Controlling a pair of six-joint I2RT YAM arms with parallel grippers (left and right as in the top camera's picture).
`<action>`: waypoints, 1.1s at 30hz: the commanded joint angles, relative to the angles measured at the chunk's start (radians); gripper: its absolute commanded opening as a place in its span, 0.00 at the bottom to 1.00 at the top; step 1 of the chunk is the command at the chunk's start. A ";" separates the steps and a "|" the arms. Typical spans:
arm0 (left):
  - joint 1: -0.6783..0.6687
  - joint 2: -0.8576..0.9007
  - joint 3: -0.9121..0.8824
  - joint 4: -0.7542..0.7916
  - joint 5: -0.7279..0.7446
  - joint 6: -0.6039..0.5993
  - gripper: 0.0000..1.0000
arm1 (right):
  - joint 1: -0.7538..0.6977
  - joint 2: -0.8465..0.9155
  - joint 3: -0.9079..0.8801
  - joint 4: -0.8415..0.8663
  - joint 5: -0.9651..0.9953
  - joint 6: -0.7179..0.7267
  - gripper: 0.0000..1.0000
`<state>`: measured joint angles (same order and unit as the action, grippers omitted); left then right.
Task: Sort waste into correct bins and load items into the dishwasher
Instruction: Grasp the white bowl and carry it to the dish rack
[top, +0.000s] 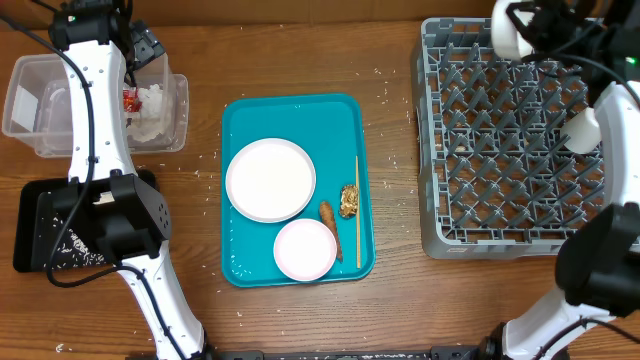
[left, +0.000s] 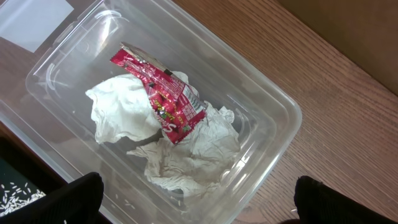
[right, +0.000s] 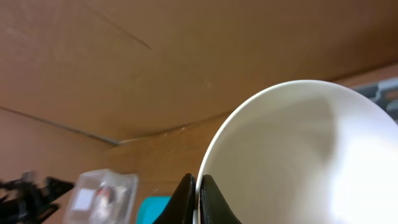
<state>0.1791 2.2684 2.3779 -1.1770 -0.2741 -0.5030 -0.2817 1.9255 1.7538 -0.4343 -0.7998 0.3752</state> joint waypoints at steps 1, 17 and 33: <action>0.002 -0.017 0.013 0.002 -0.014 -0.010 1.00 | -0.008 0.072 -0.001 0.028 -0.166 0.049 0.04; 0.002 -0.017 0.013 0.003 -0.014 -0.010 1.00 | -0.039 0.232 -0.001 0.138 -0.135 0.225 0.04; 0.002 -0.017 0.013 0.002 -0.014 -0.010 1.00 | -0.131 0.231 0.013 0.114 -0.047 0.228 0.25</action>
<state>0.1791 2.2684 2.3779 -1.1770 -0.2741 -0.5030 -0.3965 2.1574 1.7531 -0.3103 -0.8989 0.6083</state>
